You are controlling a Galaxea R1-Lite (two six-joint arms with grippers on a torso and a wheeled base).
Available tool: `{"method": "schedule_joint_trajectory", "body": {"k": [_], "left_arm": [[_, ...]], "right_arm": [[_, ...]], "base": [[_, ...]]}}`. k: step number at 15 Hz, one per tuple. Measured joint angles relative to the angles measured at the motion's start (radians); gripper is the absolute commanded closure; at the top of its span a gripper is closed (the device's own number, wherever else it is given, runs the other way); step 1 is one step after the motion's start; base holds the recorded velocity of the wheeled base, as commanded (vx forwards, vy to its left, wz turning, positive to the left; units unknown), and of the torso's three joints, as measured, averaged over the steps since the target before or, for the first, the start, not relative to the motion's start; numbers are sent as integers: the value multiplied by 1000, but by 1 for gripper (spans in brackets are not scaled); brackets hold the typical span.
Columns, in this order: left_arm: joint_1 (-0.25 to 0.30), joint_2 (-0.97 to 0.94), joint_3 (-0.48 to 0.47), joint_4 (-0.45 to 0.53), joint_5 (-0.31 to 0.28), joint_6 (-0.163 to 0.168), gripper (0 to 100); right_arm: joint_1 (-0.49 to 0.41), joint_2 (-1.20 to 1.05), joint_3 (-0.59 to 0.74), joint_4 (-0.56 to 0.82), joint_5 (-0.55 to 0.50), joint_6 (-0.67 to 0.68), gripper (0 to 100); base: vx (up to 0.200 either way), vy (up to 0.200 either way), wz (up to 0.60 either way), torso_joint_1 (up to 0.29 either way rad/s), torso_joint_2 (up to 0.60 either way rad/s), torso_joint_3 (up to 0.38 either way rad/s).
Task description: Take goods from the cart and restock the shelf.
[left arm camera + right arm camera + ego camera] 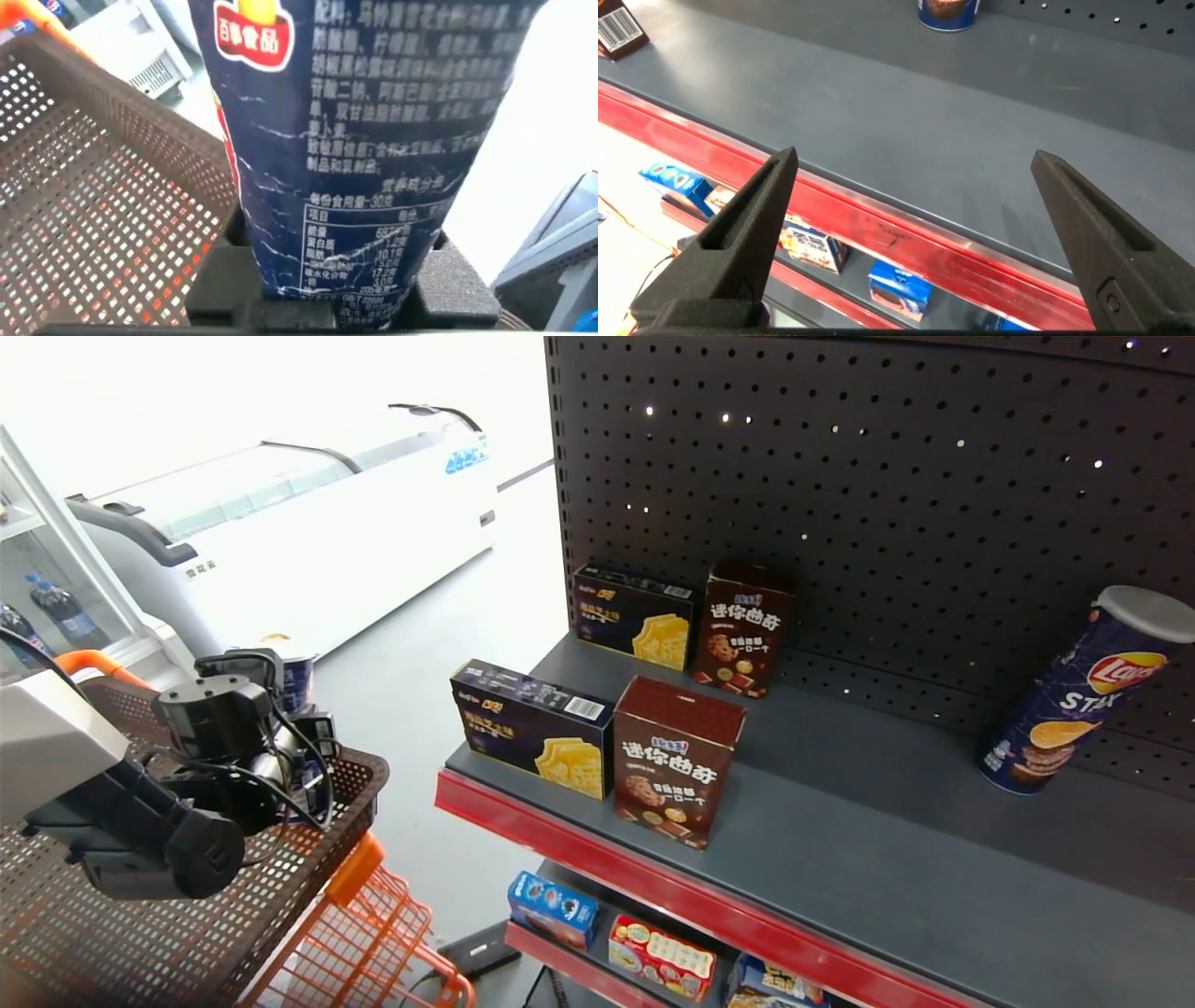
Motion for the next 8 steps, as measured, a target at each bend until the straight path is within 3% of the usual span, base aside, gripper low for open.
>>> {"method": "schedule_joint_trajectory", "body": {"k": [4, 8], "left_arm": [[-37, -110, 5, 30, -23, 3, 100], [-83, -272, 4, 142, -56, 4, 100]], "right_arm": [[0, 0, 0, 0, 0, 0, 0], [-1, 0, 0, 0, 0, 0, 0]], "base": [[0, 0, 0, 0, 0, 0], [0, 0, 0, 0, 0, 0]]}}
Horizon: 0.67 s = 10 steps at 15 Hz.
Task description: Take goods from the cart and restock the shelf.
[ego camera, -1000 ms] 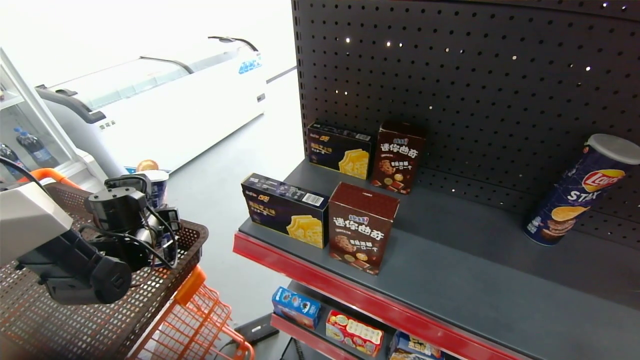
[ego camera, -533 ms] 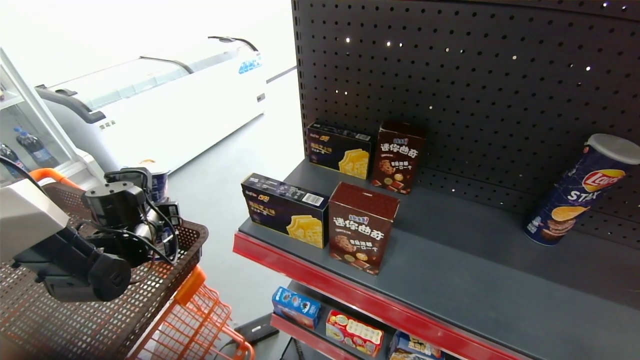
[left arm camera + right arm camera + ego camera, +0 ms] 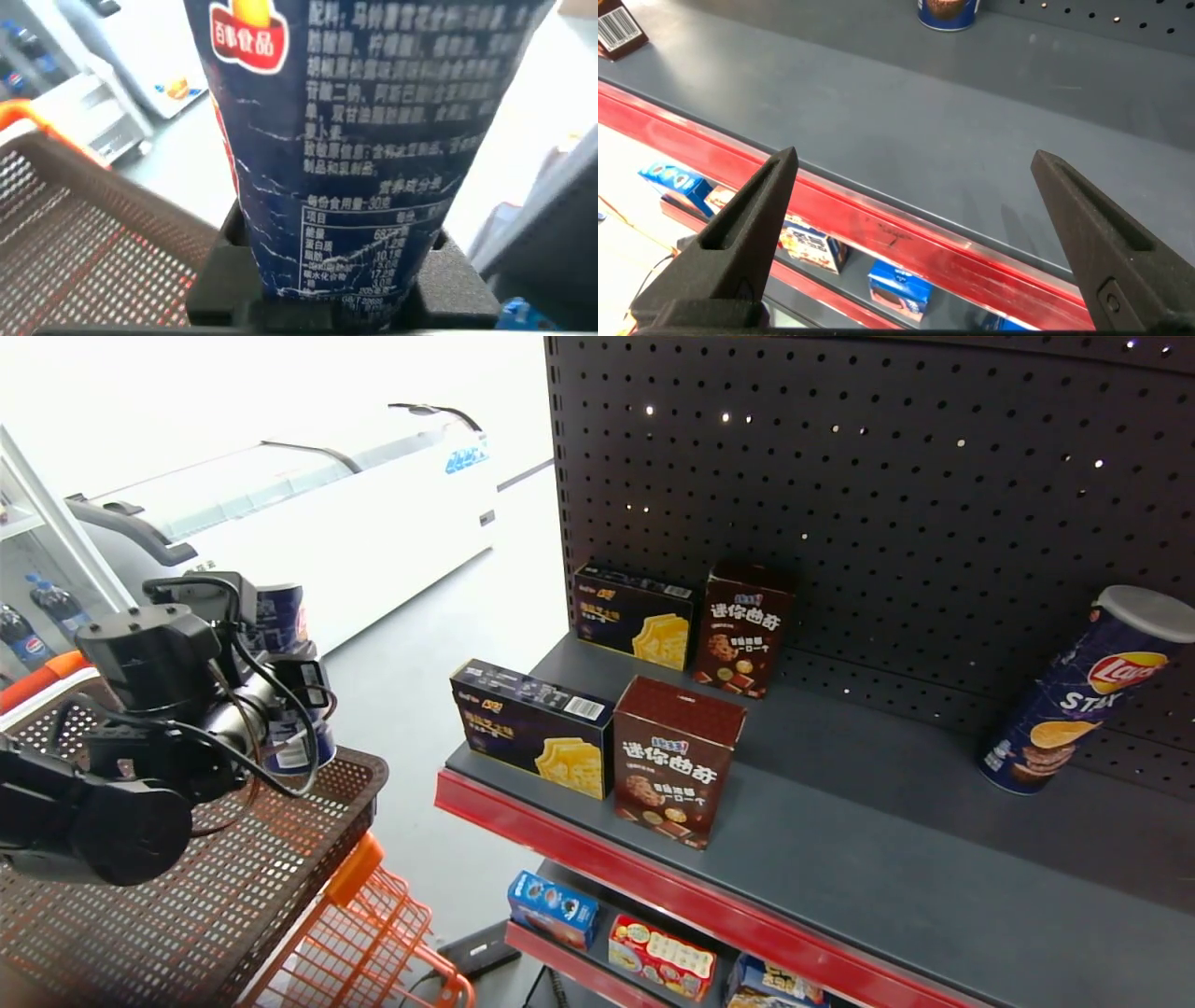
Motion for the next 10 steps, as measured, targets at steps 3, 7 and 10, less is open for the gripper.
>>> {"method": "schedule_joint_trajectory", "body": {"k": [3, 7, 10], "left_arm": [[-27, -144, 17, 98, -108, 0, 100], [-102, -300, 20, 153, -171, 20, 100], [-189, -370, 11, 225, -180, 25, 100]], "right_arm": [[1, 0, 0, 0, 0, 0, 0], [1, 0, 0, 0, 0, 0, 0], [0, 0, 0, 0, 0, 0, 0]], "base": [[0, 0, 0, 0, 0, 0], [0, 0, 0, 0, 0, 0], [0, 0, 0, 0, 0, 0]]}}
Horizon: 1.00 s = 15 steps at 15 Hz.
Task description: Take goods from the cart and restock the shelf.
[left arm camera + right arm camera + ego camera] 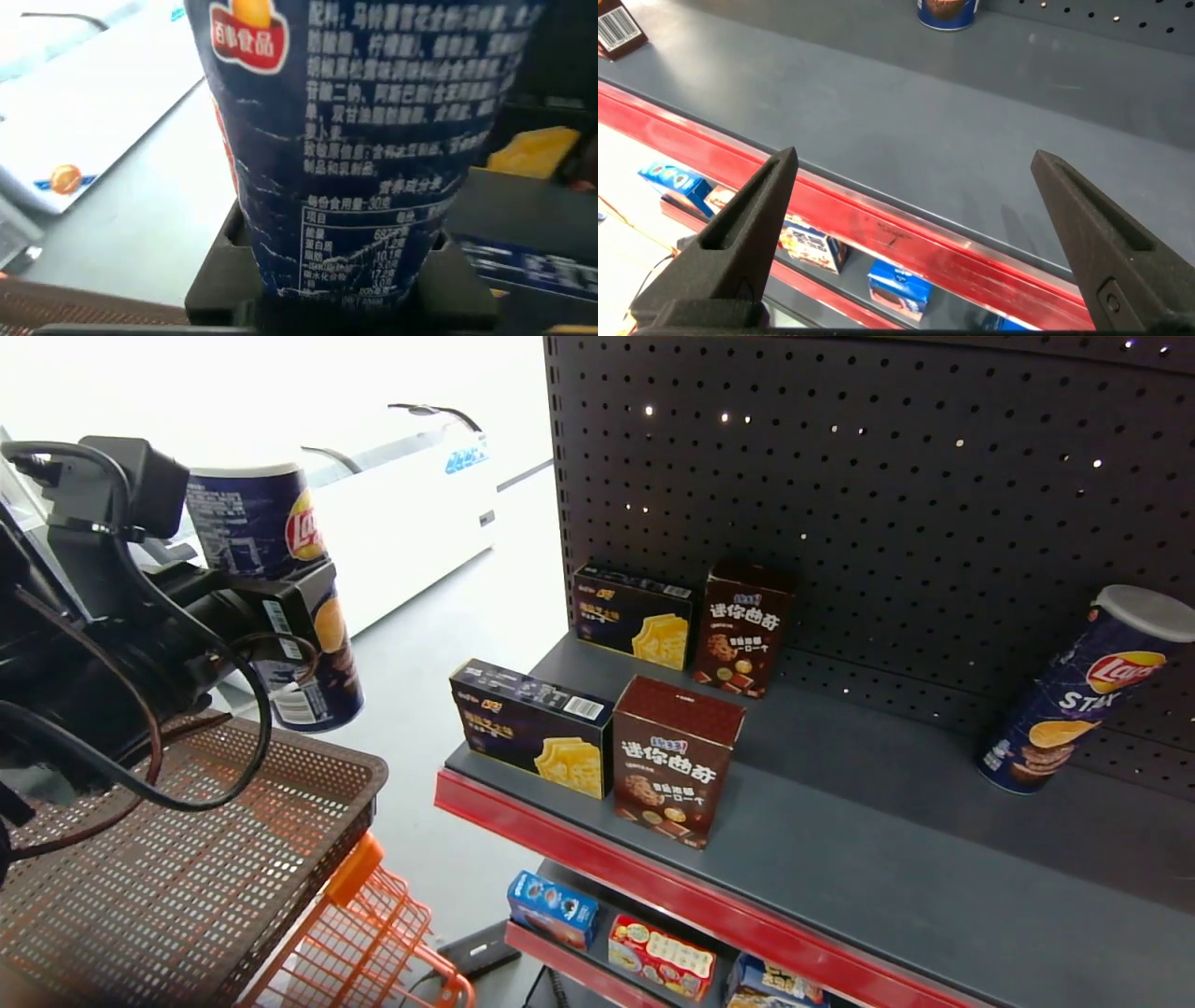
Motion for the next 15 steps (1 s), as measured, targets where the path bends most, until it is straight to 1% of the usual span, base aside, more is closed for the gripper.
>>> {"method": "schedule_joint_trajectory", "body": {"k": [1, 3, 4, 6, 7, 8, 9, 10, 13, 15], "left_arm": [[-33, -18, 0, 11, -13, 0, 100], [-97, -41, -4, 37, -68, 0, 100], [-119, -49, -11, 41, -103, -1, 100], [-150, -56, -31, 42, -198, -4, 100], [-157, -59, -36, 41, -211, -4, 100], [-161, -60, -37, 43, -252, -6, 100], [-164, -61, -38, 43, -316, -13, 100], [-166, -63, -37, 43, -344, -24, 100], [-167, -66, -11, 36, -361, -26, 100], [-174, -74, 4, 46, -419, -27, 100]], "right_arm": [[1, 0, 0, 0, 0, 0, 0], [1, 0, 0, -1, 0, 0, 0], [1, 0, 0, 0, 0, 0, 0], [0, 0, 0, -1, 0, 0, 0], [0, 0, 0, 0, 0, 0, 0], [1, 0, 0, 0, 0, 0, 0], [0, 0, 0, -1, 0, 0, 0], [0, 0, 0, 0, 0, 0, 0], [1, 0, 0, -1, 0, 0, 0], [0, 0, 0, -1, 0, 0, 0]], "base": [[0, 0, 0, 0, 0, 0], [0, 0, 0, 0, 0, 0], [0, 0, 0, 0, 0, 0], [0, 0, 0, 0, 0, 0], [0, 0, 0, 0, 0, 0], [0, 0, 0, 0, 0, 0], [0, 0, 0, 0, 0, 0], [0, 0, 0, 0, 0, 0], [0, 0, 0, 0, 0, 0], [0, 0, 0, 0, 0, 0]]}}
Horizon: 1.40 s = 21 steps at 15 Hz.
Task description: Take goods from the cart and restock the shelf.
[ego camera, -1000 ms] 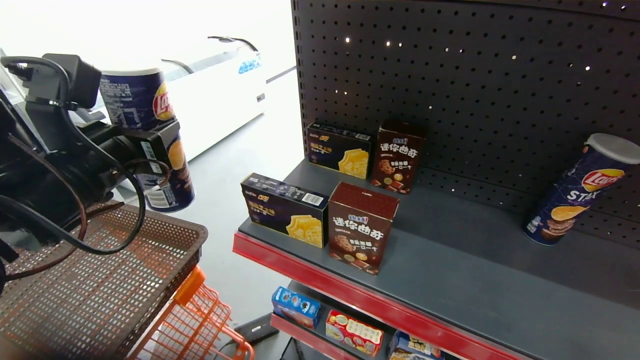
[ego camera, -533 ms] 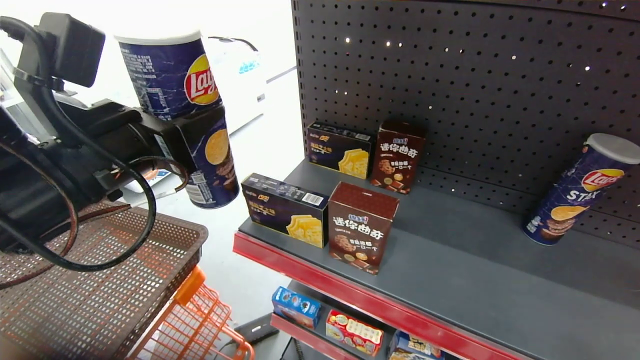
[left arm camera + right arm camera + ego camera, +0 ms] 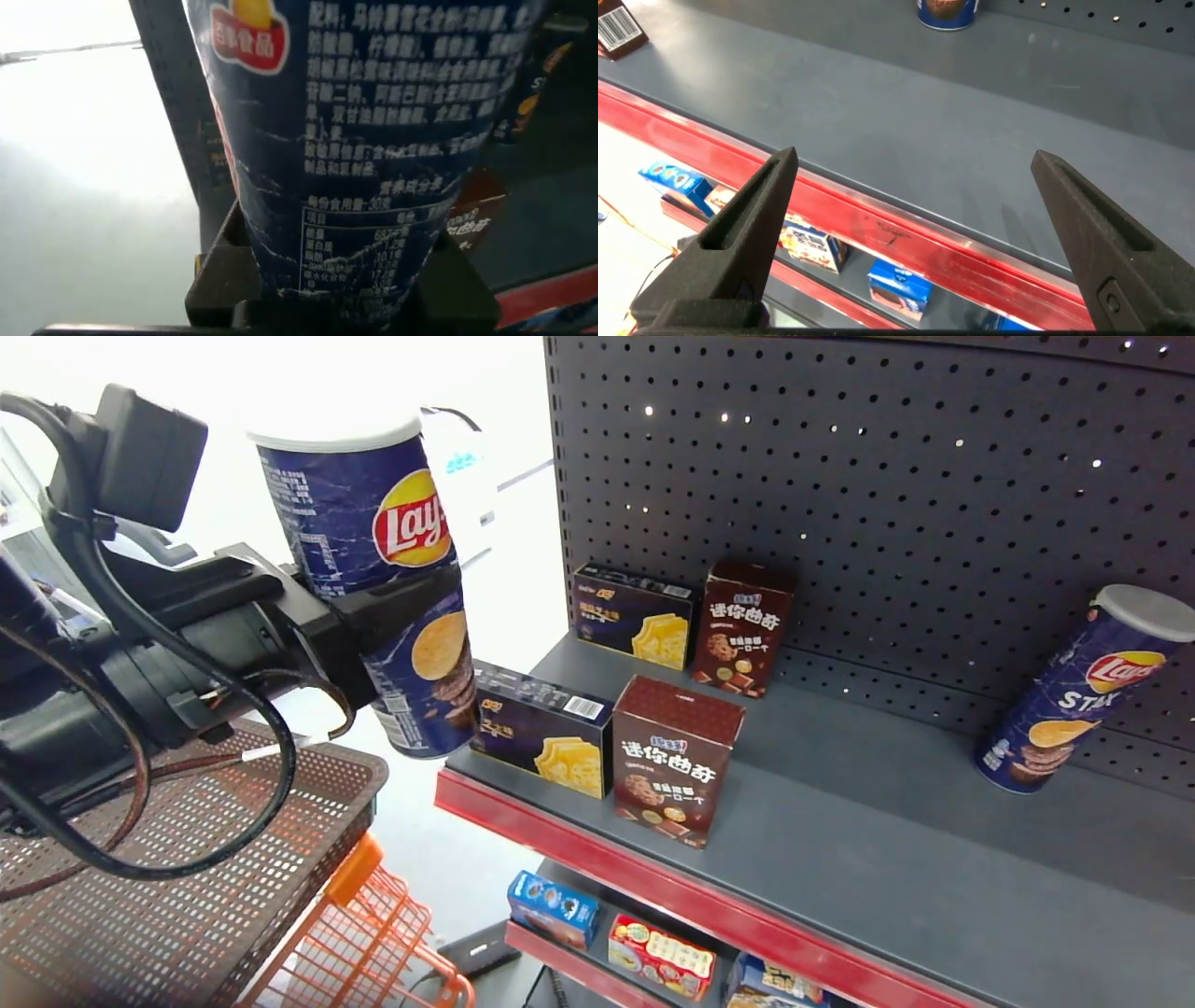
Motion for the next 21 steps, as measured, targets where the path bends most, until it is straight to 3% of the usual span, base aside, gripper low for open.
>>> {"method": "schedule_joint_trajectory", "body": {"k": [3, 5, 8, 10, 13, 16, 21], "left_arm": [[-3, -20, 5, 81, -60, -1, 100], [-3, -44, 5, 138, -152, -2, 100], [-3, -60, -17, 136, -227, -3, 100], [-18, -64, -21, 136, -230, -8, 100], [-67, -70, -33, 109, -229, -107, 100], [-100, -74, -63, 29, -230, -158, 100], [-156, -73, -68, 24, -231, -169, 100]], "right_arm": [[0, 0, 0, 0, 0, 0, 0], [0, 0, 0, 0, 0, 0, 0], [0, 0, 0, 1, 6, -3, 0], [0, 0, 0, 1, 6, -3, 0], [0, 0, 0, 1, 6, -3, 0], [-1, 0, 0, 1, 6, -3, 0], [0, 0, 0, 0, 6, -3, 0]], "base": [[0, 0, 0, 0, 0, 0], [0, 0, 0, 0, 0, 0], [0, 0, 0, 0, 0, 0], [0, 0, 0, 0, 0, 0], [0, 0, 0, 0, 0, 0], [0, 0, 0, 0, 0, 0], [0, 0, -480, 0, 1, 2]]}}
